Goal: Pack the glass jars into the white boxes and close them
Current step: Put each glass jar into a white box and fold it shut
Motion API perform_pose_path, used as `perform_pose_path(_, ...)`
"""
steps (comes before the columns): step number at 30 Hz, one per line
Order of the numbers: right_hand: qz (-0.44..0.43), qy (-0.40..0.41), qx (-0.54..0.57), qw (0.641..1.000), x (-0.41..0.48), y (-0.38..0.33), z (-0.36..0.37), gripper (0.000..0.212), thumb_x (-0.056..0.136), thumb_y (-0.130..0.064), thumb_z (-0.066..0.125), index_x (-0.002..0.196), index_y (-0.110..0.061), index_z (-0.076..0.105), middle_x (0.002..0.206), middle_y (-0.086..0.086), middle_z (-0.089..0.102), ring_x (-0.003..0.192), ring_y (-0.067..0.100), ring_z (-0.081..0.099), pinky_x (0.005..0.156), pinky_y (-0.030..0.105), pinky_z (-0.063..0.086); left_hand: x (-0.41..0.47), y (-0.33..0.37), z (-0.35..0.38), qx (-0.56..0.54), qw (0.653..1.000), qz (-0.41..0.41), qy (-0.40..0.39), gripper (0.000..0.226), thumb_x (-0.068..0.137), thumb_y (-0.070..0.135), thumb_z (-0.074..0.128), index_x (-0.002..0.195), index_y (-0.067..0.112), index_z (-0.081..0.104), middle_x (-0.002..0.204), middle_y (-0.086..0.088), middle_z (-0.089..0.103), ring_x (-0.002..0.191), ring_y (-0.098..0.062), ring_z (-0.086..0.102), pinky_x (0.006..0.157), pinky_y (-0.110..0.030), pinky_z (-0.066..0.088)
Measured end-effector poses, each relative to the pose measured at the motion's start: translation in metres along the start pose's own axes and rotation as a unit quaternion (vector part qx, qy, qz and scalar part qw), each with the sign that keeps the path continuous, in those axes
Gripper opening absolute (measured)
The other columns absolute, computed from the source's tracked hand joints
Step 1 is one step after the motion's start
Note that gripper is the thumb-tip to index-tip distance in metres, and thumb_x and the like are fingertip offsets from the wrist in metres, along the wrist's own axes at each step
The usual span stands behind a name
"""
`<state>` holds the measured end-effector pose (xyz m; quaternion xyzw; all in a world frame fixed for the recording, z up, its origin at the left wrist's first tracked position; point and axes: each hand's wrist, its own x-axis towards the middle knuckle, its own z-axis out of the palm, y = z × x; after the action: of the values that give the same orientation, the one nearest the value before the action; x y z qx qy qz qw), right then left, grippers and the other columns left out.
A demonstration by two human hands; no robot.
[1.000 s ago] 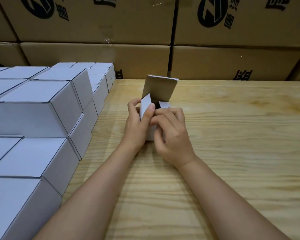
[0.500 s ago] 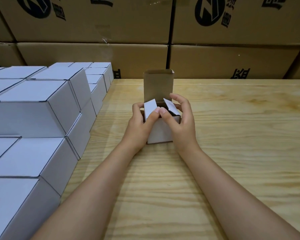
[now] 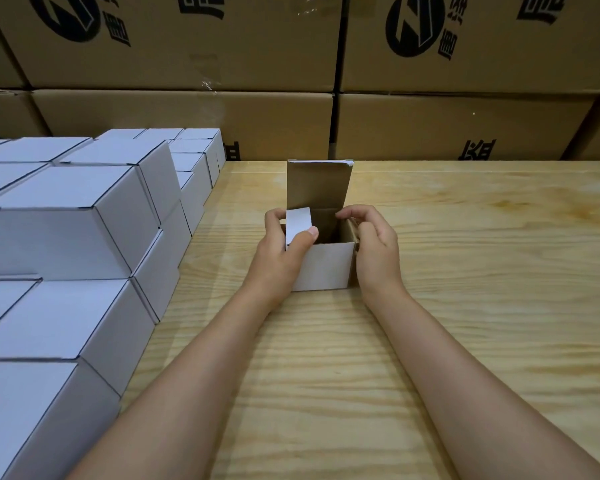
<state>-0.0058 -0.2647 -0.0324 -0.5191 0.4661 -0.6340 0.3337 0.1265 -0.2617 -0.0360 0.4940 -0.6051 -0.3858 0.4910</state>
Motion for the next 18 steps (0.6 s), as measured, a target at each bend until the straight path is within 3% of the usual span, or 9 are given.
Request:
perform_pose_path(4,0.014,-0.016,0.033,0.999,0.0,0.003,-0.001,0.029,0.078,-0.016,0.034,0.075,-0.026,0.061,0.087,-0.006,0.061,0.081,0.006,0.056,0.064,0.019,0.046,0.0,0.002,0.0,-0.022,0.999,-0.006,0.049,0.07,0.057,0.07,0.04,0.109,0.024,0.046,0.087,0.006,0.057,0.08,-0.01,0.055,0.071,-0.032,0.043)
perform_pose_path(6,0.006,-0.013,0.039,0.999,0.001,0.004,-0.002,0.03,0.088,-0.011,0.04,0.076,-0.026,0.062,0.084,-0.01,0.061,0.077,-0.003,0.055,0.062,0.013,0.045,0.001,0.002,-0.001,-0.062,0.995,0.0,0.084,0.066,0.061,0.069,0.035,0.092,0.013,0.053,0.079,-0.008,0.056,0.075,-0.021,0.052,0.07,-0.039,0.042)
perform_pose_path(8,-0.01,-0.013,0.036,0.999,0.002,0.004,-0.003,0.029,0.094,-0.008,0.045,0.077,-0.024,0.063,0.082,-0.012,0.06,0.074,-0.009,0.053,0.063,0.007,0.042,0.002,0.0,-0.003,-0.118,0.988,-0.016,0.102,0.062,0.063,0.065,0.032,0.079,0.007,0.047,0.078,-0.02,0.048,0.075,-0.031,0.045,0.069,-0.044,0.038)
perform_pose_path(12,0.006,-0.007,0.071,0.997,0.003,0.002,-0.006,0.028,0.093,-0.004,0.046,0.077,-0.02,0.063,0.078,-0.01,0.059,0.067,-0.009,0.052,0.058,0.007,0.041,0.005,-0.004,-0.008,-0.165,0.978,-0.05,0.12,0.042,0.063,0.048,0.036,0.085,0.015,0.05,0.08,-0.01,0.047,0.077,-0.026,0.043,0.069,-0.041,0.036)
perform_pose_path(14,0.029,-0.006,0.081,0.996,0.003,0.001,-0.005,0.03,0.094,-0.005,0.044,0.079,-0.022,0.064,0.082,-0.011,0.062,0.074,-0.007,0.056,0.062,0.012,0.044,0.005,-0.006,-0.009,-0.162,0.978,-0.031,0.126,0.033,0.069,0.031,0.036,0.095,0.021,0.054,0.068,-0.003,0.052,0.066,-0.019,0.049,0.058,-0.03,0.042)
perform_pose_path(16,0.05,-0.016,0.097,0.994,0.003,0.0,-0.005,0.034,0.094,-0.005,0.041,0.084,-0.025,0.067,0.092,-0.01,0.068,0.089,0.0,0.062,0.069,0.02,0.049,0.006,-0.007,-0.009,-0.17,0.978,-0.018,0.117,0.041,0.069,0.02,0.035,0.1,0.038,0.055,0.059,0.006,0.052,0.056,-0.01,0.049,0.049,-0.023,0.042)
perform_pose_path(18,0.06,-0.04,0.128,0.989,0.002,-0.002,-0.005,0.04,0.094,-0.004,0.038,0.094,-0.027,0.07,0.097,-0.012,0.071,0.093,0.004,0.066,0.07,0.022,0.053,0.008,-0.008,-0.007,-0.154,0.983,0.006,0.098,0.039,0.074,0.015,0.034,0.097,0.035,0.059,0.055,0.01,0.053,0.052,-0.007,0.05,0.047,-0.021,0.04)
